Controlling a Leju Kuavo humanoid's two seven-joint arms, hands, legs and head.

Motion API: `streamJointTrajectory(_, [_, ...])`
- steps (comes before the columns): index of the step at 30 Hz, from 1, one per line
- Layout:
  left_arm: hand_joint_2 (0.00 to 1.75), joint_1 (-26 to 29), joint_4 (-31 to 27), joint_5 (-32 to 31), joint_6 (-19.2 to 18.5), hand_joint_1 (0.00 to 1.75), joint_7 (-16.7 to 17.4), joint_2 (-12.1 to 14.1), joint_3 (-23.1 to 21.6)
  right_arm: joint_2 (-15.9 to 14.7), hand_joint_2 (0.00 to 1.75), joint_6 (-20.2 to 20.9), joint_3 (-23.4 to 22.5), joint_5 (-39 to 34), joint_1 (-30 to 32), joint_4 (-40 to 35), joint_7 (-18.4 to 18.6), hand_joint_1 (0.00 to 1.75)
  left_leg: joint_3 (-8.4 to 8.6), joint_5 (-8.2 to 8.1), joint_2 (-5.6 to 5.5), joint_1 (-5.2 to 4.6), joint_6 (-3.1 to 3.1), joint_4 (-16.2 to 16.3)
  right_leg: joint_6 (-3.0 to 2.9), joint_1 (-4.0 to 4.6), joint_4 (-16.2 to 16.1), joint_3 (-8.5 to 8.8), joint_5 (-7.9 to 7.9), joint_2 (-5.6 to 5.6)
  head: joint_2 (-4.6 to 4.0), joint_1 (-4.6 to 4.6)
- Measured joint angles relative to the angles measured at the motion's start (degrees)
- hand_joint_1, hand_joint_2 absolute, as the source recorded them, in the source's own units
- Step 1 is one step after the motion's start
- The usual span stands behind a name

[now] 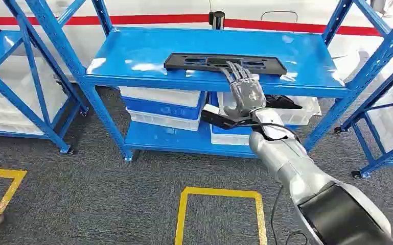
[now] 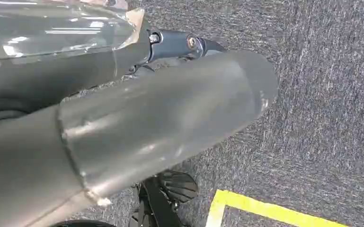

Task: Take the parts from the cabinet and place them on the table.

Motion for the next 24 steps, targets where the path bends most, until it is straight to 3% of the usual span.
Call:
streamJointTrajectory(16, [0.00, 0.0, 0.1, -1.1, 1.2, 0.00, 2.3, 0.0, 0.0, 2.2, 1.75, 1.5, 0.5, 3.7, 1.1, 0.5, -0.4, 0.00, -0.01, 0.00, 0.01, 0.00, 0.00, 0.0, 0.00, 0.00, 0.0, -0.01, 0.00, -0.01, 0.00, 0.00])
streamJointTrajectory(24, [0.00, 0.0, 0.1, -1.7, 1.1, 0.00, 2.1, 0.0, 0.0, 2.4, 1.75, 1.4, 0.6, 4.8, 1.3, 0.7, 1.1, 0.00, -0.01, 0.00, 0.00, 0.00, 0.00, 0.0, 0.00, 0.00, 0.0, -0.01, 0.00, -0.01, 0.00, 0.00])
